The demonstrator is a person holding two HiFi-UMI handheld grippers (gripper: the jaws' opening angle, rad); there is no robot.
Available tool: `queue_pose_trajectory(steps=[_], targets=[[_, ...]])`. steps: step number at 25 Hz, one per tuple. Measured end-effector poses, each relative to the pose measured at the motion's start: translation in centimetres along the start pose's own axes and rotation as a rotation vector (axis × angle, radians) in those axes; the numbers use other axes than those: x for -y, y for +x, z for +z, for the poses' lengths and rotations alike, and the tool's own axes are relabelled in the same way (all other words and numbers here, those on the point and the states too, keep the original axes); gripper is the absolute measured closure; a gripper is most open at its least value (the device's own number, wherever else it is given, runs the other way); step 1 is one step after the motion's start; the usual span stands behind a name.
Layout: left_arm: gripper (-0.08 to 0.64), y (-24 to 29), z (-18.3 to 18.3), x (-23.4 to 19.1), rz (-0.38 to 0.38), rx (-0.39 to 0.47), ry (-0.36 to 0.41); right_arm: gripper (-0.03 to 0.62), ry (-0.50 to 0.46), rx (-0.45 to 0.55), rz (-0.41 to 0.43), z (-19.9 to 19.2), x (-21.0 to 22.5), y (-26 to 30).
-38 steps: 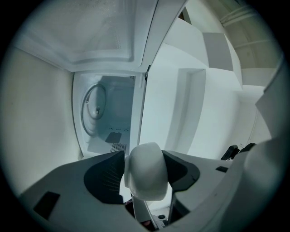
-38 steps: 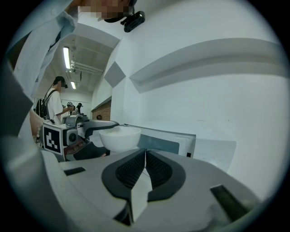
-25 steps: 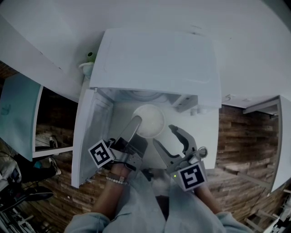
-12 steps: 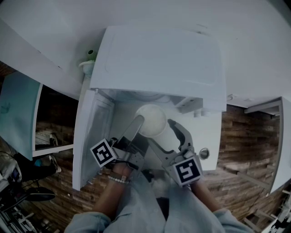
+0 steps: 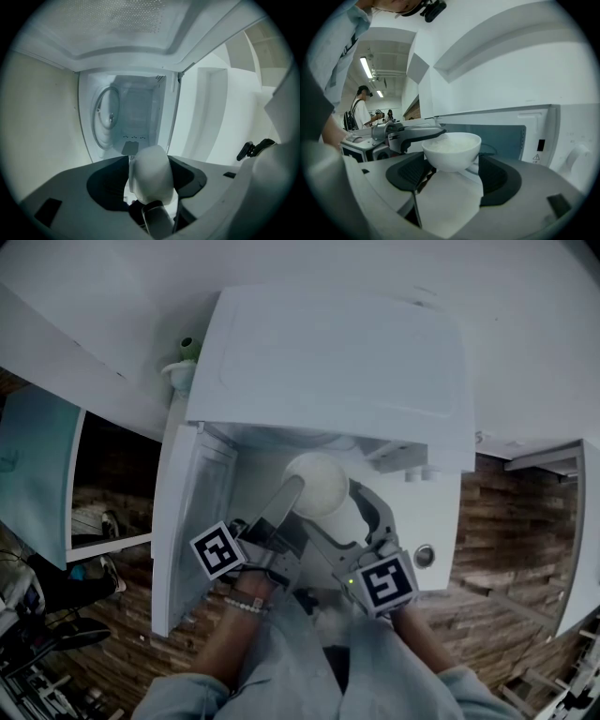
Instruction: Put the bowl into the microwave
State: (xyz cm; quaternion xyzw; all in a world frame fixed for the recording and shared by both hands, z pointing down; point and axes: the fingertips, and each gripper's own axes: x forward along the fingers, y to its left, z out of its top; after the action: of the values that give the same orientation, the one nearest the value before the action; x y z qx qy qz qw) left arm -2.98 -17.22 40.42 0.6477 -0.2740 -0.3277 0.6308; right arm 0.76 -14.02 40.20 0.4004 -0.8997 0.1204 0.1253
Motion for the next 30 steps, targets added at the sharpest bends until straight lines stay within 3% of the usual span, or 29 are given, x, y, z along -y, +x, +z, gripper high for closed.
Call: queue_pose_trajectory(steps=[15, 30], targets=[[0.316, 1.3, 1.2, -3.5, 0.047, -0.023, 0.014, 0.225, 0.015, -0.046, 0.022, -2.5, 1.8, 2.4], [0.317, 3.3, 4.1, -8.0, 0.138, 0.002, 0.016, 0.23, 0.103, -0.113, 0.002, -5.3, 4.2, 6.5]])
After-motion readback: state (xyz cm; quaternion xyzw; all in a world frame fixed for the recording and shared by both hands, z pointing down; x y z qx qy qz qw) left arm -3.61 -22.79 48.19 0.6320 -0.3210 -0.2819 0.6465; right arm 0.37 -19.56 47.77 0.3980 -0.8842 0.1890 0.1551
